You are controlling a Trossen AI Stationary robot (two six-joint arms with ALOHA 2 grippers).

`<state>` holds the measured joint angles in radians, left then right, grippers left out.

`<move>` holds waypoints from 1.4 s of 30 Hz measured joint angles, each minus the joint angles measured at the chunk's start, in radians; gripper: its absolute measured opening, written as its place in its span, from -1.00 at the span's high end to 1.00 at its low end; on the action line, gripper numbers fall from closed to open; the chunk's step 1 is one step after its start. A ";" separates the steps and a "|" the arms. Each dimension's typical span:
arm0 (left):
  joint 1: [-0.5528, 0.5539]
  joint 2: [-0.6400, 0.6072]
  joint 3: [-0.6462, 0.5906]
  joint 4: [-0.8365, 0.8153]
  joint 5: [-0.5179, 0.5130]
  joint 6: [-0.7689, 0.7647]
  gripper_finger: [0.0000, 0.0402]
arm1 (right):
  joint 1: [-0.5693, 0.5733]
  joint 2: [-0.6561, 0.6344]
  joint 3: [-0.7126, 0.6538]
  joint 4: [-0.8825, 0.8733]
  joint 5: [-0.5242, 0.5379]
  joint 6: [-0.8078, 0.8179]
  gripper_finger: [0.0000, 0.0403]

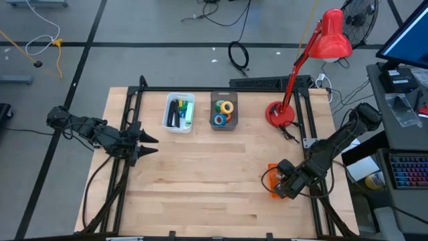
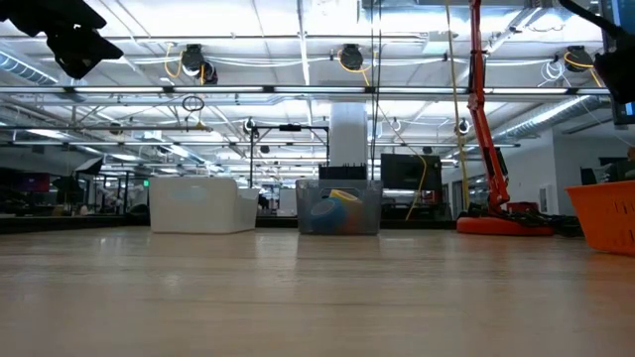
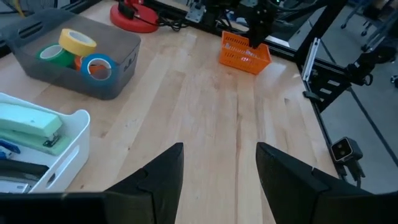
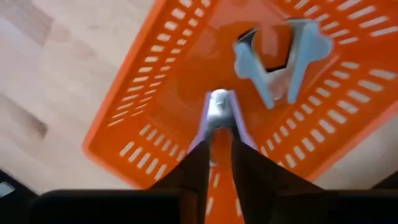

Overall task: Pick and place Stapler, Stapler remover, tape
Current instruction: Return to Home Position

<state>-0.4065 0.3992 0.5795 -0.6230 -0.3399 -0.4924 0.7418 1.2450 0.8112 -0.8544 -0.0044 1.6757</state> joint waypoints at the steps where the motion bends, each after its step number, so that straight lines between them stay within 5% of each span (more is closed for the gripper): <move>1: 0.000 0.000 0.000 0.003 0.000 0.010 -0.01 | 0.000 -0.007 0.000 0.008 0.000 -0.001 0.66; 9: 0.000 -0.052 0.000 0.121 0.072 0.194 -0.01 | 0.006 -0.159 0.000 0.071 0.194 -0.020 0.61; 19: 0.000 -0.100 -0.101 0.228 0.069 0.172 -0.01 | -0.036 -0.400 0.000 0.133 0.553 -0.400 0.63; 25: 0.000 -0.097 -0.220 0.452 0.069 0.198 -0.01 | -0.142 -0.485 0.000 0.173 0.539 -0.762 0.63; 31: 0.005 -0.096 -0.247 0.511 -0.002 0.235 -0.01 | -0.342 -0.580 0.000 0.126 0.387 -1.005 0.63; 42: 0.073 -0.124 -0.247 0.517 -0.011 0.254 -0.01 | -0.659 -0.786 0.000 0.006 0.184 -1.169 0.64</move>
<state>-0.3332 0.2757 0.3321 -0.1065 -0.3511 -0.2388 0.0827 0.4588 0.8112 -0.8485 0.1801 0.5071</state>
